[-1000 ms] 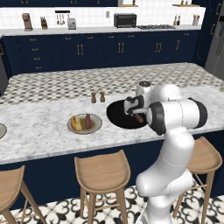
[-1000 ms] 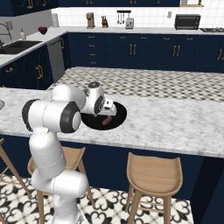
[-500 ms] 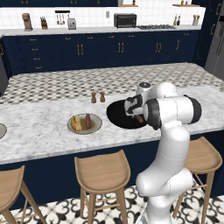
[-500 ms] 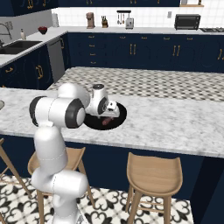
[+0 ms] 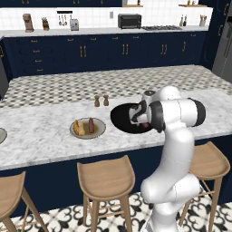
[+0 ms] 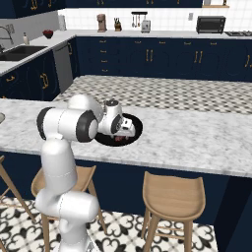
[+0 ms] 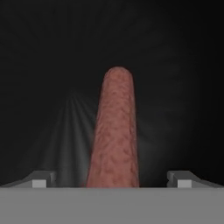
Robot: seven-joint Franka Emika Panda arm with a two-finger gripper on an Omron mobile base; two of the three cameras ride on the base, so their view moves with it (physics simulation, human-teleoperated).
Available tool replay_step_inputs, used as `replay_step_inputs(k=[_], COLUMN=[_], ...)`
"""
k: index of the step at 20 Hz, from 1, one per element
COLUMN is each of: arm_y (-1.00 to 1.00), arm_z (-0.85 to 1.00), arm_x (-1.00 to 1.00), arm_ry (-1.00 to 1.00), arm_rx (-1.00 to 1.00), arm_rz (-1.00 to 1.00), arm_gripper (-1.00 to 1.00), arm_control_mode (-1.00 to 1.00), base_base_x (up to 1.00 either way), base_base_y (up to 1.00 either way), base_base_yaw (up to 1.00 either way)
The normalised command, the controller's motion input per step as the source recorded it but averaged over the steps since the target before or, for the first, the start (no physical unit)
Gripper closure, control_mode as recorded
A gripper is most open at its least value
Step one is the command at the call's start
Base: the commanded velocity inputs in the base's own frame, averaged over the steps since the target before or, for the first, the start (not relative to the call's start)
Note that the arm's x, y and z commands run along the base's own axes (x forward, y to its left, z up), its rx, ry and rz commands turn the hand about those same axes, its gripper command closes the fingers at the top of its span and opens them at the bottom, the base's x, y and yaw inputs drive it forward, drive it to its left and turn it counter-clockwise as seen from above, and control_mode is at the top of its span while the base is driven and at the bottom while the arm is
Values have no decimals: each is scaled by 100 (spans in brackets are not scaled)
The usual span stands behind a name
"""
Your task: Place one bun and one sausage from the bowl on each plate.
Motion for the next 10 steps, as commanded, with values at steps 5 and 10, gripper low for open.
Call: replay_step_inputs(k=[5, 10], arm_y=[0, 0], arm_z=[-14, 0], arm_x=[0, 0], arm_ry=[0, 0], arm_rx=[0, 0], arm_rz=[0, 0], arm_gripper=[100, 100], arm_control_mode=[-100, -100], base_base_x=[0, 0], base_base_y=[0, 0], base_base_yaw=[0, 0])
